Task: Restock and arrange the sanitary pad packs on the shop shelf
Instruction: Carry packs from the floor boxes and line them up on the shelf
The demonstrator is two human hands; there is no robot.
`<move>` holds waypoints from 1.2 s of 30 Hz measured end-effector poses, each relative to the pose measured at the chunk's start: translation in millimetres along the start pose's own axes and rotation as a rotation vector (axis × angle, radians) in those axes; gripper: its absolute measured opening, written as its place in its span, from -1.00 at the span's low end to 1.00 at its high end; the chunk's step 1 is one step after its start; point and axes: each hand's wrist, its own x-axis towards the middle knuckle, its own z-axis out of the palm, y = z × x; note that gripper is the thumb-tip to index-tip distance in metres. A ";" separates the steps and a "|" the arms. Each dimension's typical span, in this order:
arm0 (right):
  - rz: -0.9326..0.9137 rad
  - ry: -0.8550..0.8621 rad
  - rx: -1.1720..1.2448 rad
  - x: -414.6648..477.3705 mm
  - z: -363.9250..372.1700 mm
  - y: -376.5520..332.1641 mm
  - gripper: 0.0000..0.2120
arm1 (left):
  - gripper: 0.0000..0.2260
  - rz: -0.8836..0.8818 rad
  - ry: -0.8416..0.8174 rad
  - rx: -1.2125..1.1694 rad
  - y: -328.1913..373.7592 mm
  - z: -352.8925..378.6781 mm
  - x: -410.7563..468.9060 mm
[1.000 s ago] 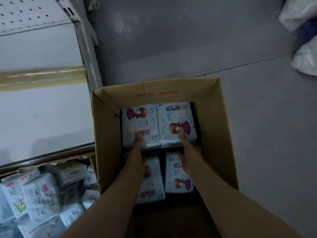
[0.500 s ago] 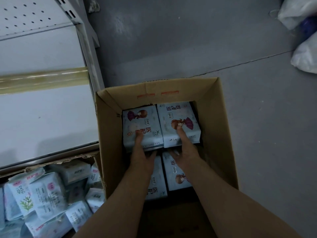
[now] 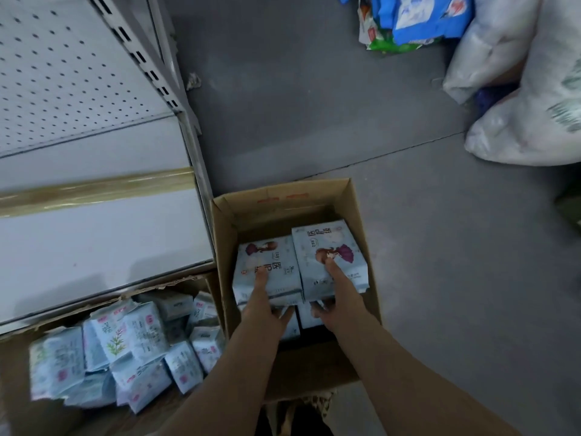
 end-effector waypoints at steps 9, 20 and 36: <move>-0.157 -0.161 0.158 -174.0 -33.5 -11.7 -0.36 | -0.66 0.092 -0.214 0.152 33.7 -23.4 -177.8; -0.388 -0.524 0.306 -388.8 -60.2 -27.1 -0.55 | -0.66 0.269 -0.499 0.226 63.8 -80.0 -396.6; -0.647 -0.822 0.235 -688.9 -102.7 39.0 -0.69 | -0.68 0.675 -0.743 0.103 74.9 -275.7 -671.4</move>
